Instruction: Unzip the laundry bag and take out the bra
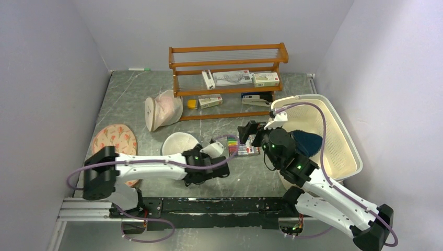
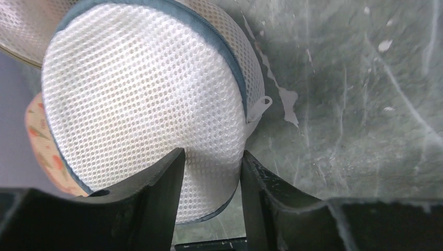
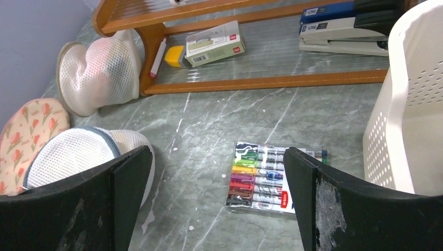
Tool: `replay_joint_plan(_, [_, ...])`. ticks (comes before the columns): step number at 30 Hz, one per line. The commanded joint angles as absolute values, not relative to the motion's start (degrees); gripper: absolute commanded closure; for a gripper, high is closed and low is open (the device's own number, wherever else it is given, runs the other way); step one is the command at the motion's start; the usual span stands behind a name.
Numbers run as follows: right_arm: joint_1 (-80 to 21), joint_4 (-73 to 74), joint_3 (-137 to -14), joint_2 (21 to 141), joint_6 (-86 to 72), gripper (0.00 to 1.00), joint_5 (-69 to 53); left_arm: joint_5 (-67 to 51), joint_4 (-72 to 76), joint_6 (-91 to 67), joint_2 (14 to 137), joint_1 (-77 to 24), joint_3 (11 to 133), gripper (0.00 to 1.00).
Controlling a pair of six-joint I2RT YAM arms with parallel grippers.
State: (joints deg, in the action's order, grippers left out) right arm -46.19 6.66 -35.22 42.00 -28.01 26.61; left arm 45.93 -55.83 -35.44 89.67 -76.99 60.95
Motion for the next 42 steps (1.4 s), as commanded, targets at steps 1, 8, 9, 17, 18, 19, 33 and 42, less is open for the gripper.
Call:
replay_joint_plan(1, [-45.9, 6.3, -34.3, 42.7, -25.9, 0.0, 27.4, 41.0, -45.2, -30.2, 79.5, -72.1, 58.0, 0.51])
replay_joint_plan(8, [-45.7, 1.7, -34.6, 50.4, -19.2, 0.1, 15.1, 27.9, -34.7, -23.5, 68.2, -63.1, 52.7, 0.75])
replay_joint_plan(9, [-45.4, 0.7, -34.9, 51.9, -18.4, 0.11, 10.7, 26.5, -34.0, -22.9, 67.2, -62.6, 52.3, 0.78])
replay_joint_plan(17, [-45.9, -1.6, -45.5, 71.8, -9.9, 0.41, -22.0, 21.8, -30.2, -21.2, 64.8, -61.6, 49.7, 0.89])
replay_joint_plan(18, [-46.0, -3.0, -45.7, 73.3, -9.5, 0.41, -24.0, 21.5, -29.8, -21.1, 64.8, -61.6, 49.5, 0.9])
replay_joint_plan(19, [-46.1, -4.4, -45.6, 74.5, -9.4, 0.42, -25.6, 21.2, -29.7, -21.0, 64.8, -61.6, 49.5, 0.91])
replay_joint_plan(33, [-48.0, -14.9, -44.5, 82.3, -11.8, 0.63, -32.9, 21.3, -29.3, -20.7, 64.4, -61.5, 49.5, 0.93])
replay_joint_plan(42, [-48.2, -15.7, -43.7, 82.2, -12.7, 0.85, -29.1, 20.7, -29.1, -20.7, 63.7, -61.5, 49.2, 0.93])
